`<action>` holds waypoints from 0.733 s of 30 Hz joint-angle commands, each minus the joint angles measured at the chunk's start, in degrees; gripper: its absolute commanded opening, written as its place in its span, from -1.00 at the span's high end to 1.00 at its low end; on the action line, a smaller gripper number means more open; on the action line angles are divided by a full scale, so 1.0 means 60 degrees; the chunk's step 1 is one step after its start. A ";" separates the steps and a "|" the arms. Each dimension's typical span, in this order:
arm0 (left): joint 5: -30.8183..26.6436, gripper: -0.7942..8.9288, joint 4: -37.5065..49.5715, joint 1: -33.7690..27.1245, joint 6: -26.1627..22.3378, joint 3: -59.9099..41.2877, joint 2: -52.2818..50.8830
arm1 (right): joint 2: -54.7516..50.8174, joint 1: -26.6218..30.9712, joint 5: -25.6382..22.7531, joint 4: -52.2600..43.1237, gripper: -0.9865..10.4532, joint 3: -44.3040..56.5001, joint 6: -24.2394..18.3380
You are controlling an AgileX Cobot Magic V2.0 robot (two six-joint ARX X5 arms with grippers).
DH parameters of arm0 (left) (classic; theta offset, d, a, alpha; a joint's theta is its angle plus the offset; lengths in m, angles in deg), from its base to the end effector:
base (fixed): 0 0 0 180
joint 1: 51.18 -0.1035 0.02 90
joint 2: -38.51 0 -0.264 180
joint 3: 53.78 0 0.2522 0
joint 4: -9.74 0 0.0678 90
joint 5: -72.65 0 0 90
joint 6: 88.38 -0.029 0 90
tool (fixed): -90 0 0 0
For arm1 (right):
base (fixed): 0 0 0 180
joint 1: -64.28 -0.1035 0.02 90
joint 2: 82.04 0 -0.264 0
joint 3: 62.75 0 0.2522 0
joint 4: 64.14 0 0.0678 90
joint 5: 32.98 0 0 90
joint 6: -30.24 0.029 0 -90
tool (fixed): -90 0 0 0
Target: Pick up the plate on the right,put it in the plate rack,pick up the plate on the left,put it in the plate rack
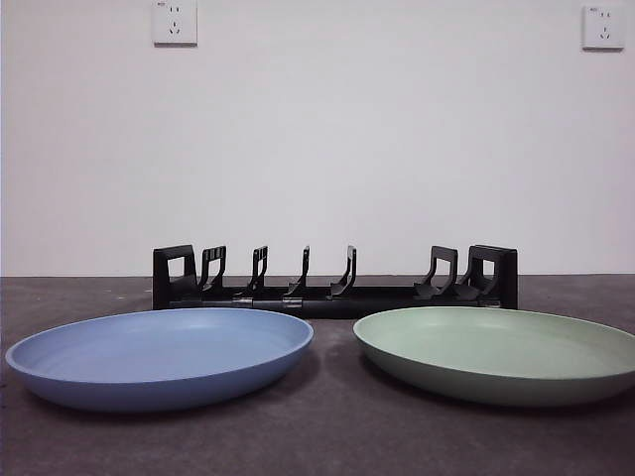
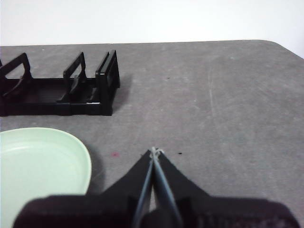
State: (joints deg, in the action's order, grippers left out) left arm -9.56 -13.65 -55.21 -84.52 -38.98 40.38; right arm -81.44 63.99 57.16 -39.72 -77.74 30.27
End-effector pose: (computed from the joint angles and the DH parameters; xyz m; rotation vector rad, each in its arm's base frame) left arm 0.0969 0.0029 0.1510 -0.0860 0.1838 -0.0593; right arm 0.0956 0.0006 0.1521 0.0003 0.1751 0.0074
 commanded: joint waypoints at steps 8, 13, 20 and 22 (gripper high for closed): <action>0.1453 0.85 -0.0135 -0.0029 0.1996 0.0204 0.0007 | -0.0011 -0.0011 0.0514 -0.0197 0.84 0.0025 0.1963; 0.1606 0.85 -0.1056 -0.0029 0.2178 0.1042 0.0022 | 0.0007 -0.0011 0.0820 0.0109 0.85 -0.0539 0.3085; 0.2495 0.85 -0.1661 -0.0029 0.2189 0.2492 0.0579 | 0.0619 -0.0011 0.1224 0.1118 0.85 -0.2371 0.3024; 0.2692 0.85 -0.2040 -0.0029 0.2171 0.3016 0.0900 | 0.1005 -0.0011 0.1421 0.1632 0.85 -0.3078 0.2805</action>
State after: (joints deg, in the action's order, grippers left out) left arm 5.87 -25.41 -55.21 -71.80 -21.98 45.14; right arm -76.15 63.99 65.25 -30.50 -94.68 47.56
